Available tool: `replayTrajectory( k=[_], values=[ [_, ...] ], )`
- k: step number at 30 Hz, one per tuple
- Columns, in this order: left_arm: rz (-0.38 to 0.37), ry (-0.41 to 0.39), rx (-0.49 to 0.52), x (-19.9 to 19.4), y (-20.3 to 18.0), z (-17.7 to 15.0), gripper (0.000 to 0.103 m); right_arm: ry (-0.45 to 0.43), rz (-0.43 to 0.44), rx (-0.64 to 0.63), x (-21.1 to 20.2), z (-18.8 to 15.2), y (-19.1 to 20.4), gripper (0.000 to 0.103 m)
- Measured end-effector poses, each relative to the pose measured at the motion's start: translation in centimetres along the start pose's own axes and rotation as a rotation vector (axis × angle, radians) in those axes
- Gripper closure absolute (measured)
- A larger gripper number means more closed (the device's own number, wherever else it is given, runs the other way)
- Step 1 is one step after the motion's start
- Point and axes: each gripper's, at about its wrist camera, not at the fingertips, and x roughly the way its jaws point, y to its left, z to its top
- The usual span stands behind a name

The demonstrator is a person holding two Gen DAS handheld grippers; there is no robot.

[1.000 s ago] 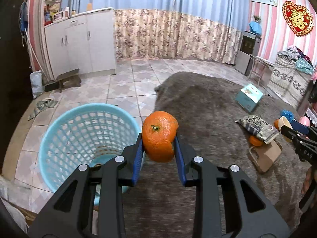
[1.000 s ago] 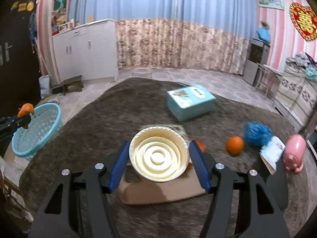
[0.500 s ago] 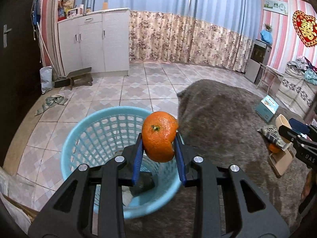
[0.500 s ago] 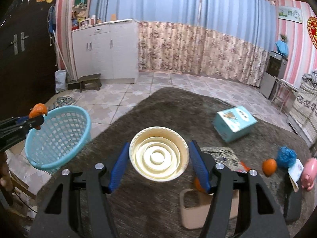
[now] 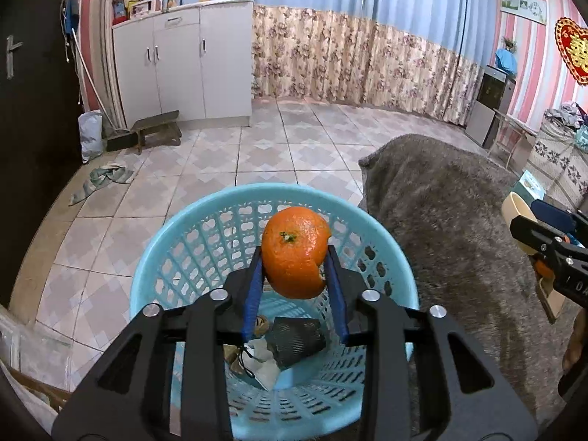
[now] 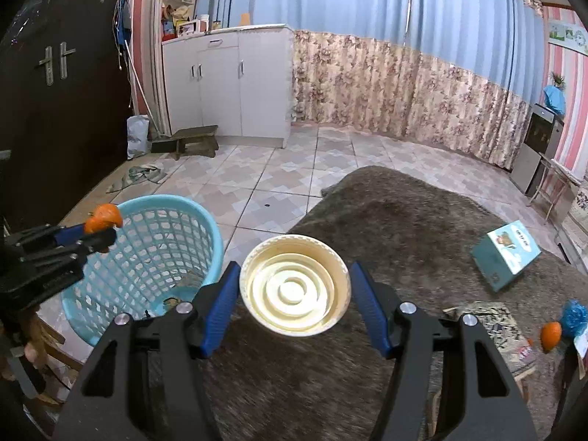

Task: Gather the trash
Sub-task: 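Carry the orange with the left tool while the right tool carries the cream bowl to the basket, then open the left tool over the basket while the right tool drops the bowl in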

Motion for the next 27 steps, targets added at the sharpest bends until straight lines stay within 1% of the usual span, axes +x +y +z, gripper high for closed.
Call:
replayTrajectory(
  k=[1, 2, 4, 7, 8, 10, 14, 18, 23, 27],
  values=[
    [-0.003, 0.002, 0.003, 0.2, 0.1, 0.0, 0.061, 0.004, 0.002, 0.000, 0.3, 0.0, 0.2, 0.042],
    [0.001, -0.003, 0.006, 0.2, 0.1, 0.1, 0.058, 0.007, 0.004, -0.002, 0.6, 0.0, 0.3, 0.042],
    [0.007, -0.018, 0.005, 0.1, 0.3, 0.2, 0.047, 0.013, 0.006, -0.009, 1.0, -0.1, 0.8, 0.042],
    [0.019, -0.029, -0.006, -0.3, 0.9, 0.4, 0.039, 0.020, 0.013, -0.014, 1.7, -0.2, 1.5, 0.042],
    [0.036, -0.036, -0.010, -0.6, 1.2, 0.4, 0.037, 0.020, 0.016, -0.015, 1.8, -0.2, 1.7, 0.042],
    [0.065, -0.051, -0.016, -0.9, 1.8, 0.4, 0.029, 0.022, 0.022, -0.017, 2.0, -0.1, 1.9, 0.042],
    [0.102, -0.055, -0.034, -1.5, 3.1, 0.3, 0.025, 0.028, 0.037, -0.026, 2.7, 0.1, 3.0, 0.042],
    [0.160, -0.075, -0.037, -2.5, 4.2, 0.1, 0.018, 0.030, 0.067, -0.034, 3.7, 0.7, 4.7, 0.042],
    [0.179, -0.090, -0.052, -3.2, 5.1, -0.1, 0.016, 0.037, 0.111, -0.056, 5.0, 1.3, 7.5, 0.042],
    [0.192, -0.084, -0.062, -3.1, 5.8, -0.1, 0.015, 0.057, 0.144, -0.056, 6.3, 1.5, 9.5, 0.042]
  ],
)
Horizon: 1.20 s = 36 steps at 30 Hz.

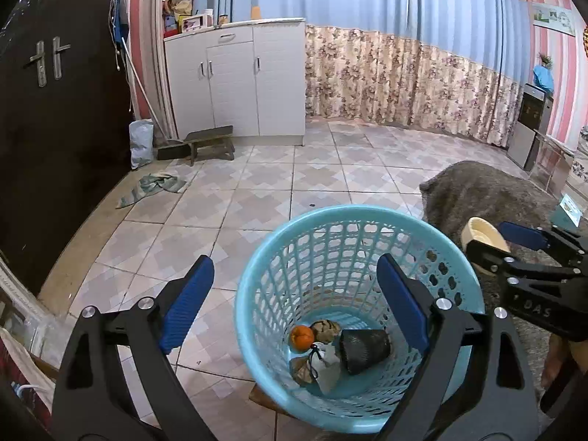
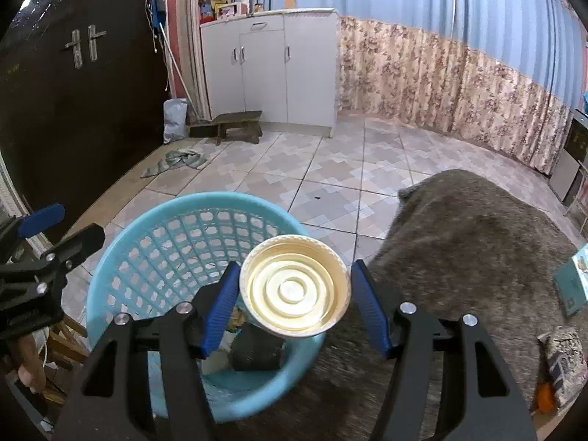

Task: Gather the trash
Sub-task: 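Open the left tool over the basket while the right tool drops the bowl in, then move both tools back over the rug toward the snack bag and booklet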

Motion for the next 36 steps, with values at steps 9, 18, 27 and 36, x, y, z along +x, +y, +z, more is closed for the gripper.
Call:
replayTrajectory(
  k=[9, 18, 27, 36],
  values=[
    [0.008, -0.004, -0.014, -0.1, 0.5, 0.1, 0.014, -0.008, 0.020, 0.007, 0.7, 0.1, 0.1, 0.026],
    [-0.002, -0.011, -0.027, -0.9, -0.3, 0.6, 0.013, -0.054, -0.054, 0.031, -2.6, -0.9, -3.6, 0.025],
    [-0.037, -0.049, 0.006, -3.1, -4.3, 0.9, 0.008, -0.122, -0.145, 0.096, -7.8, -2.7, -9.3, 0.015],
    [-0.129, -0.047, 0.047, -4.8, -11.4, -0.3, 0.006, -0.141, -0.259, 0.179, -14.2, -6.7, -16.4, 0.014]
  ],
)
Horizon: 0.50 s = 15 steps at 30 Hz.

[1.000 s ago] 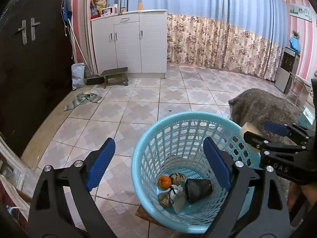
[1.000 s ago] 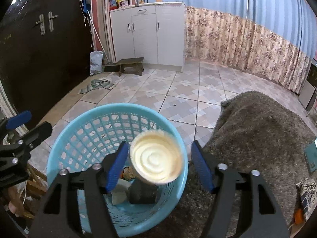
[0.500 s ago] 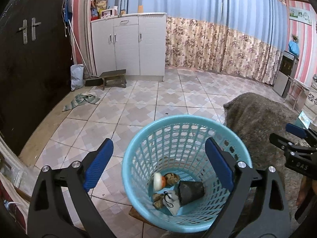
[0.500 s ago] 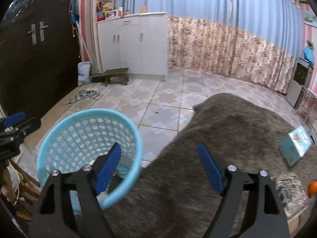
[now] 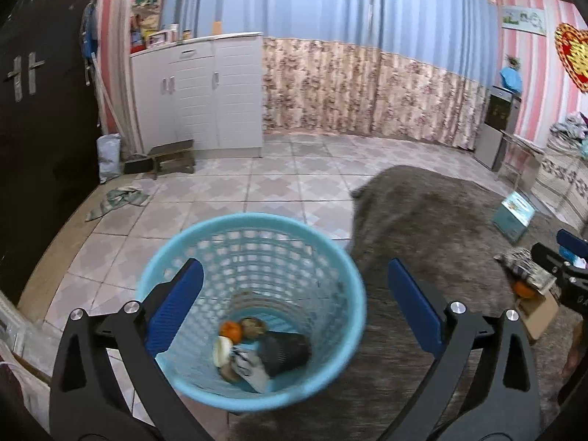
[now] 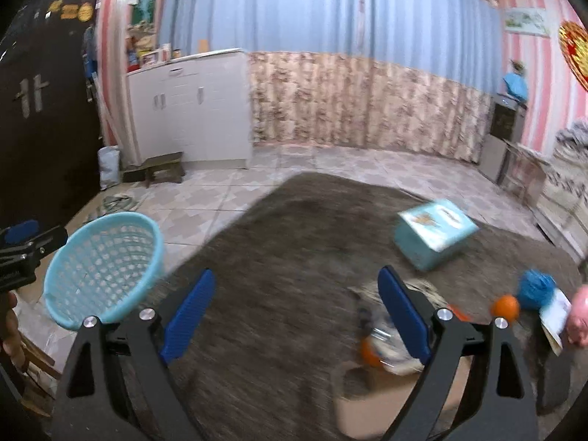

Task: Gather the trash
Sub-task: 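Move both tools back over the rug toward the snack bag and booklet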

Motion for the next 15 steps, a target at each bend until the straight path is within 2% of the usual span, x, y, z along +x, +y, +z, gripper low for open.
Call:
replayTrajectory(
  k=[2, 6, 12, 15],
  values=[
    [-0.029, 0.004, 0.009, 0.0, -2.0, -0.3, 0.006, 0.004, -0.026, 0.024, -0.8, -0.5, -2.2, 0.014],
    [-0.095, 0.024, 0.016, 0.1, -5.4, -0.9, 0.006, 0.016, -0.141, 0.061, -2.7, -1.9, -7.6, 0.014],
    [-0.140, 0.034, 0.063, 0.0, -10.1, -1.8, 0.006, 0.049, -0.318, 0.119, -4.3, -4.4, -16.3, 0.014],
    [-0.159, 0.045, 0.084, 0.2, -12.2, -2.2, 0.006, 0.072, -0.369, 0.135, -4.5, -5.6, -19.4, 0.014]
  ],
)
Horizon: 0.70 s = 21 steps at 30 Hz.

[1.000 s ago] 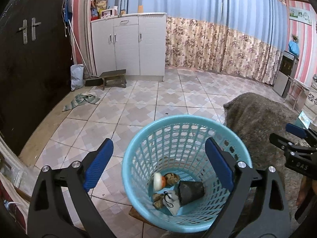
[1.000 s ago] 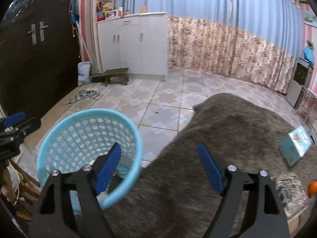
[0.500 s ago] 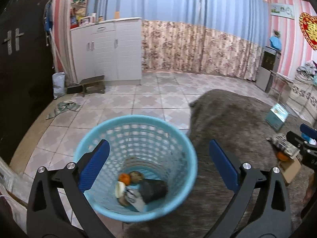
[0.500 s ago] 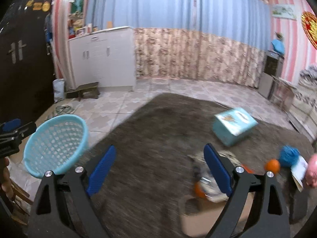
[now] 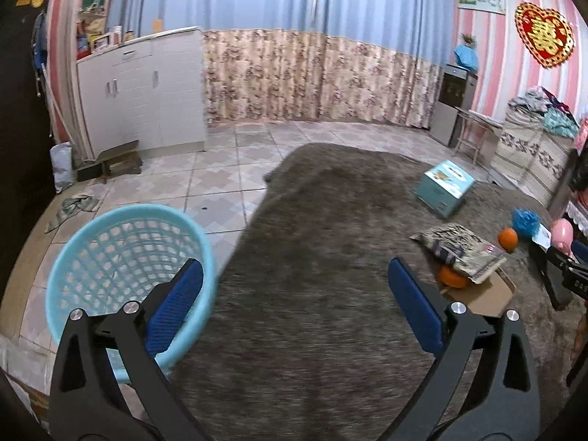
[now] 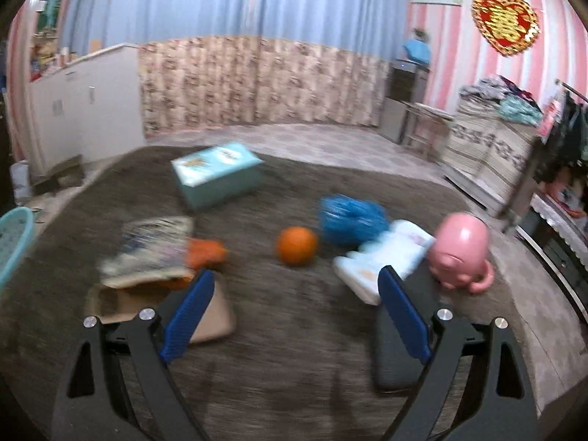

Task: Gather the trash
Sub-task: 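Move both tools back over the rug toward the snack bag and booklet, then grasp the printed snack bag with the left tool while the right tool grasps the white booklet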

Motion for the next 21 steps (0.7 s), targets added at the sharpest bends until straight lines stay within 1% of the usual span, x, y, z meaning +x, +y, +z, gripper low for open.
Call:
replayTrajectory(
  k=[3, 7, 13, 16, 17, 18, 19, 20, 21],
  values=[
    [-0.011, 0.011, 0.012, 0.5, -1.6, 0.0, 0.006, 0.029, -0.051, -0.010, 1.2, -1.0, -2.3, 0.014],
    [-0.029, 0.024, 0.028, 1.1, -3.4, -0.3, 0.006, 0.053, -0.081, -0.019, 2.8, -1.8, -3.9, 0.014],
    [-0.034, 0.044, 0.081, 2.1, -5.8, -0.8, 0.006, 0.064, -0.097, -0.061, 4.6, -1.6, -3.9, 0.014],
    [-0.034, 0.043, 0.099, 2.3, -6.5, -0.9, 0.006, 0.069, -0.095, -0.074, 5.6, -1.2, -3.9, 0.017],
    [-0.035, 0.044, 0.103, 2.4, -6.8, -0.9, 0.006, 0.067, -0.096, -0.085, 5.9, -1.0, -3.8, 0.024],
    [-0.039, 0.045, 0.110, 2.5, -7.1, -1.0, 0.006, 0.070, -0.097, -0.093, 6.2, -0.9, -3.7, 0.033],
    [-0.042, 0.046, 0.118, 2.6, -7.4, -1.0, 0.006, 0.078, -0.092, -0.101, 6.5, -0.7, -3.7, 0.038],
    [-0.046, 0.047, 0.126, 2.8, -7.8, -1.0, 0.006, 0.084, -0.087, -0.106, 6.6, -0.6, -3.6, 0.048],
    [-0.050, 0.048, 0.132, 2.9, -8.1, -1.0, 0.006, 0.086, -0.081, -0.108, 6.7, -0.5, -3.6, 0.056]
  ],
)
